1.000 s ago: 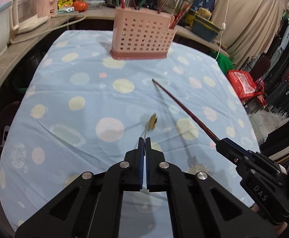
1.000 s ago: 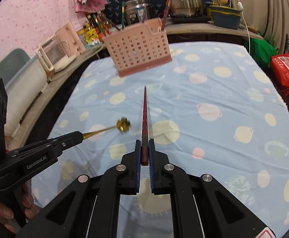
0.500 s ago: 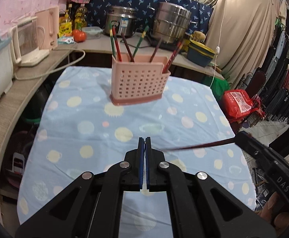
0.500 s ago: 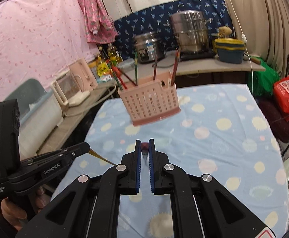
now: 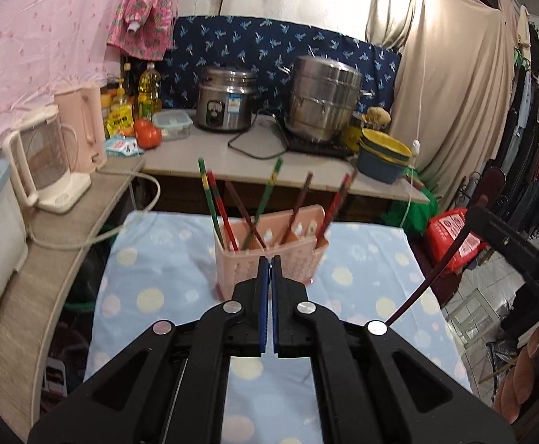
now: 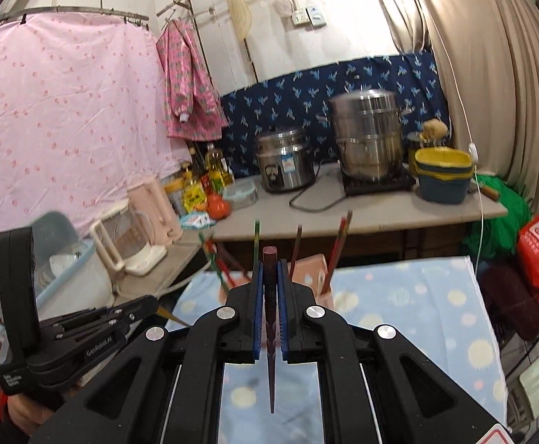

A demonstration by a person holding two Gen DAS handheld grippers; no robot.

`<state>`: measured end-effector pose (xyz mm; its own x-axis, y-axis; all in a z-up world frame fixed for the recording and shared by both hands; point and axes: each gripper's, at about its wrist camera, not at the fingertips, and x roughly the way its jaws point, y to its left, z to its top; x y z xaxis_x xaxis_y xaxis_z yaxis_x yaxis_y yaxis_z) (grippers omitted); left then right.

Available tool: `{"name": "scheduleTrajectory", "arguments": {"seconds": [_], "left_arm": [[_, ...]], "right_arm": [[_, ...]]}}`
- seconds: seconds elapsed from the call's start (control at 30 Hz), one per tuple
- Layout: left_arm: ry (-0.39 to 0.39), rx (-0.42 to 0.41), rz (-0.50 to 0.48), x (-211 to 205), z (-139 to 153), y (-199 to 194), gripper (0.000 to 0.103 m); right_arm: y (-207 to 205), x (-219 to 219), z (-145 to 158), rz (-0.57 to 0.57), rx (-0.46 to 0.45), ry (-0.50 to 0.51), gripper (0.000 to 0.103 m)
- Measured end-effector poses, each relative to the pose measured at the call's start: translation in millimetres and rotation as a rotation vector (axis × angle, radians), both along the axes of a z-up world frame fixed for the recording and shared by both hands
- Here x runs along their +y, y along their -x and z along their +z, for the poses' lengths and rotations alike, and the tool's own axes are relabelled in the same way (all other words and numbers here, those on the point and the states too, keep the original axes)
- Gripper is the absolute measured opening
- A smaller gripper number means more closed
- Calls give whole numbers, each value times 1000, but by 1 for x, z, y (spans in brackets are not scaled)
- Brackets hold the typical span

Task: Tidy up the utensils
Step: 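Lift the chopstick and spoon and carry them above the pink holder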

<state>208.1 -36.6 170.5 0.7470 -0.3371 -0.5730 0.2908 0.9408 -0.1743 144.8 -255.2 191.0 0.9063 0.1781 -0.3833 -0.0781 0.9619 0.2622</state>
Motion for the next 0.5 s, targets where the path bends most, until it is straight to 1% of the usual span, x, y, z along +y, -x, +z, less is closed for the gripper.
{"name": "scheduleTrajectory", "arguments": {"seconds": [0.17, 0.3, 0.37, 0.5], "left_arm": [[-7, -36, 19, -4, 18, -39, 1], [-26, -49, 43, -7, 21, -67, 1], [-33, -42, 46, -9, 18, -77, 1], [-39, -16, 40, -11, 4, -96, 1]], "right_arm": [[-46, -5, 38, -27, -81, -8, 7], [-83, -4, 51, -34, -112, -27, 7], [-100, -1, 52, -40, -117, -19, 7], [-135, 10, 33, -40, -83, 7, 7]]}}
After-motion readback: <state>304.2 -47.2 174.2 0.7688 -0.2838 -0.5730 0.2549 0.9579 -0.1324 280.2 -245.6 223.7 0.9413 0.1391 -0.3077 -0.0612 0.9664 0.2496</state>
